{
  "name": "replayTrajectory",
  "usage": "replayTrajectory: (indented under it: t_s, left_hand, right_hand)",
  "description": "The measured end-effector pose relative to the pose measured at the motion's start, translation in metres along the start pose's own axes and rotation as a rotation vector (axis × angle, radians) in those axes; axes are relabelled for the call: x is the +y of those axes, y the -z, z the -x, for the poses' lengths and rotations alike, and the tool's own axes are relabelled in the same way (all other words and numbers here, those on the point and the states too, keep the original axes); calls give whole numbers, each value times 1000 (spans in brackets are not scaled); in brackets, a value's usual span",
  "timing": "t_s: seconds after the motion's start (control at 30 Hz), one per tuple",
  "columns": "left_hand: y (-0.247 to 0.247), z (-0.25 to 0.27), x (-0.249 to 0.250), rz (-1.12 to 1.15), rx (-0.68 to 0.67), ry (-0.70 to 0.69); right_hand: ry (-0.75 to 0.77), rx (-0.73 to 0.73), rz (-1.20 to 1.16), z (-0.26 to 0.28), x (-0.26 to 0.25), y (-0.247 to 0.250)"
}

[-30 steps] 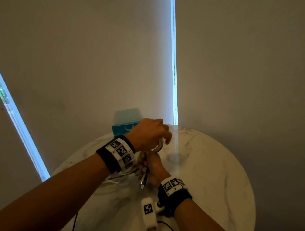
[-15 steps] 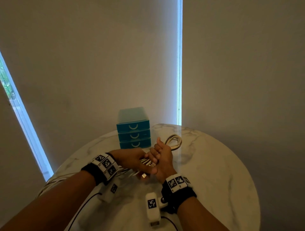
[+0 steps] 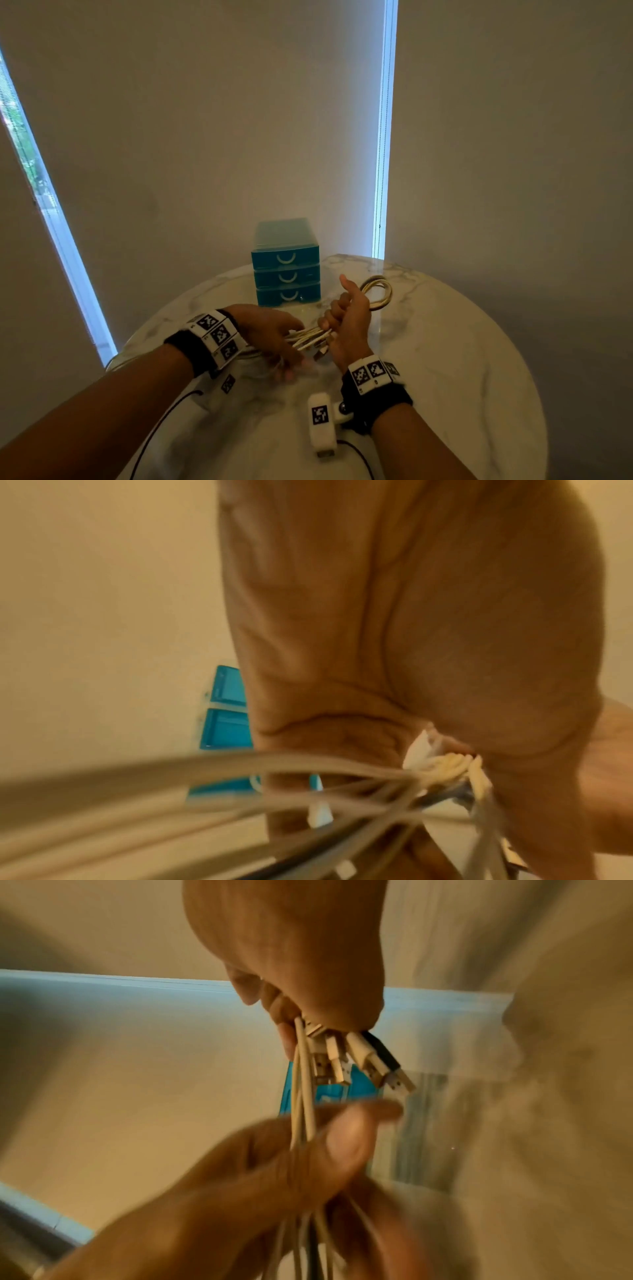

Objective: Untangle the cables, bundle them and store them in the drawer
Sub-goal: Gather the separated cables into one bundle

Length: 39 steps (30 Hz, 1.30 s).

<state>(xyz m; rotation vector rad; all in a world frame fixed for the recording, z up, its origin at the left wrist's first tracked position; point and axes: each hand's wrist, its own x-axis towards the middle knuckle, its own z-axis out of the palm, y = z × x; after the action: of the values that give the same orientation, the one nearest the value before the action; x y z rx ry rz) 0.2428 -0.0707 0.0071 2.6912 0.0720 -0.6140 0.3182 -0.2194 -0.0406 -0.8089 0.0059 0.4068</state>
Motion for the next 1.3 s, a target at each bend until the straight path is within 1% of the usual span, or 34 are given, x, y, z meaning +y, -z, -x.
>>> replayTrajectory:
  t_s: [0.03, 0.13, 0.17, 0.27, 0.33, 0.4, 0.43, 0.47, 0.5, 0.57, 0.6, 0.7, 0.77, 0.8, 0.87, 0.93, 0.97, 1.03, 1.1, 1.13, 1.17, 1.2, 1.23, 1.27, 1.3]
  left_hand:
    - [2, 3, -6, 5, 4, 11]
    - [3, 8, -15, 159, 70, -14]
    - [2, 9, -15, 162, 90, -22]
    - [0, 8, -14, 32, 152, -49]
    - [-1, 3, -10, -60, 237, -90]
    - [1, 1, -7, -174, 363, -109]
    - [3, 1, -6, -238, 403, -110]
    - [4, 2, -6, -268, 406, -105]
    - [5, 3, -6, -239, 370, -86]
    - [5, 4, -3, -123, 243, -23]
    - [5, 5, 1, -110, 196, 1]
    - [9, 7, 9, -218, 122, 101]
    - [17, 15, 5, -307, 47, 167]
    - [22, 19, 1, -345, 33, 177]
    - [27, 28, -9, -328, 82, 114]
    - [29, 29, -14, -212, 155, -1]
    - [29, 29, -14, -172, 186, -50]
    - [31, 29, -16, -78, 246, -145]
    - [33, 30, -17, 150, 314, -219]
    - [36, 29, -17, 243, 344, -233]
    - [38, 28, -16, 295, 363, -239]
    - [39, 26, -14, 314, 370, -228]
    - [41, 24, -12, 311, 363, -206]
    - [43, 22, -11, 283, 351, -182]
    - [45, 21, -11, 242, 341, -151]
  right_hand:
    - [10, 51, 53, -1, -4, 0]
    - [55, 193, 271, -5, -10, -2]
    - [82, 227, 329, -7, -10, -4]
    - [122, 279, 462, -13, -5, -5]
    - [152, 286, 525, -15, -2, -6]
    - [189, 278, 569, -19, 0, -6]
    - [220, 279, 590, -19, 0, -6]
    - [258, 292, 614, -19, -2, -5]
    - [292, 314, 633, -19, -6, -3]
    - [343, 352, 666, -21, -10, 2]
    - [368, 356, 694, -21, -10, 4]
    - [427, 311, 769, -20, -10, 3]
    - [467, 277, 798, -17, -11, 5]
    - [492, 275, 810, -15, -14, 6]
    - [522, 268, 847, -10, -22, 7]
    - [515, 214, 917, -5, -26, 4]
    - [487, 167, 962, 0, -26, 1]
    - [383, 33, 1033, 6, -21, -4]
    - [232, -135, 1003, 13, -11, -9]
    - [171, -246, 956, 17, -3, -14]
    - [131, -360, 884, 21, 5, -20]
    - [100, -442, 789, 22, 12, -27]
    - [60, -470, 690, 23, 18, -34]
    - [5, -462, 625, 25, 21, -37]
    - [-18, -472, 639, 25, 22, -38]
